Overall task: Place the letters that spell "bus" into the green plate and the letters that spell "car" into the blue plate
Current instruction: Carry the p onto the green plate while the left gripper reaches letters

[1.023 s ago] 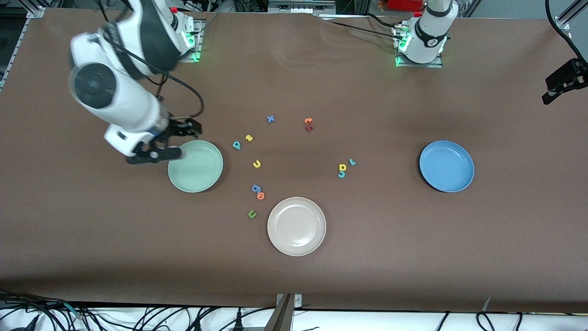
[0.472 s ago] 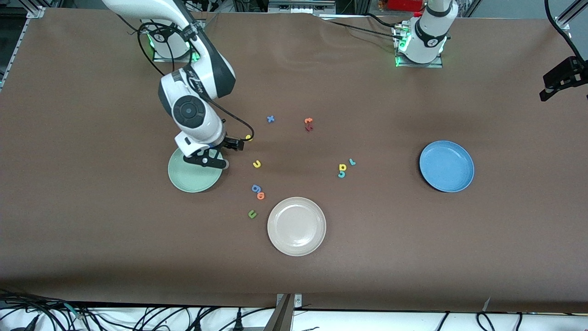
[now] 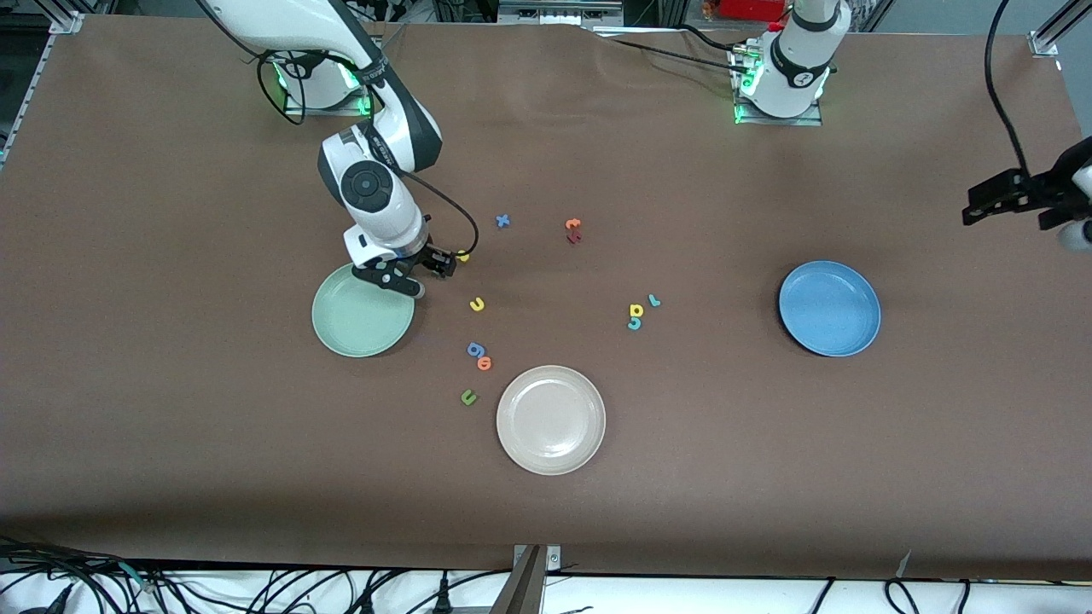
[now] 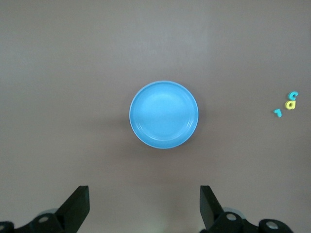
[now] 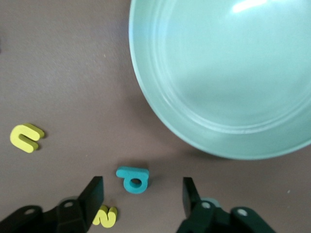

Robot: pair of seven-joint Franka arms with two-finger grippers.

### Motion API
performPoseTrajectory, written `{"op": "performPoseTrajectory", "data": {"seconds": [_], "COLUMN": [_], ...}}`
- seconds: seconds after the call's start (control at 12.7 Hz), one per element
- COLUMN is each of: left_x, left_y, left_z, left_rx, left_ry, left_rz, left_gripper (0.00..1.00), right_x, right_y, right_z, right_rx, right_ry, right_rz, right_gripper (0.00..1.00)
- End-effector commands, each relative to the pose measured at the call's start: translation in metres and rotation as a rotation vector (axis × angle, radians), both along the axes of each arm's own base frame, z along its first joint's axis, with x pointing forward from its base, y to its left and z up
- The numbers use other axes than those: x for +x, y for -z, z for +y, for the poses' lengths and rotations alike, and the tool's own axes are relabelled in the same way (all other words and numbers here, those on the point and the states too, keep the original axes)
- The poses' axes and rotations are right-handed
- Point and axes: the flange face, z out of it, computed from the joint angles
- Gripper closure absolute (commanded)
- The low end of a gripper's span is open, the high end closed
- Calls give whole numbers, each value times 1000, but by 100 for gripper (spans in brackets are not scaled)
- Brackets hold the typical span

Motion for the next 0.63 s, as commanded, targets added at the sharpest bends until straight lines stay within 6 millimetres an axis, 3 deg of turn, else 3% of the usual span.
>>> {"op": "performPoseTrajectory", "data": {"seconds": [0.0, 0.39, 0.55], "left_x": [-2, -6, -12], "left_y": [40, 149, 180], "left_z": [-7, -48, -81], "left_rx": [-28, -115, -106], "left_ry": [12, 22, 47], "left_rz": [83, 86, 93], "left_gripper": [0, 0, 0], "right_x": [-15, -9, -4], "right_y": [16, 24, 24], "right_z": [21, 17, 9], "right_rx": [12, 19, 11], "right_ry": [63, 77, 87], "right_rz": [-35, -58, -65], "right_gripper": [28, 30, 30]}}
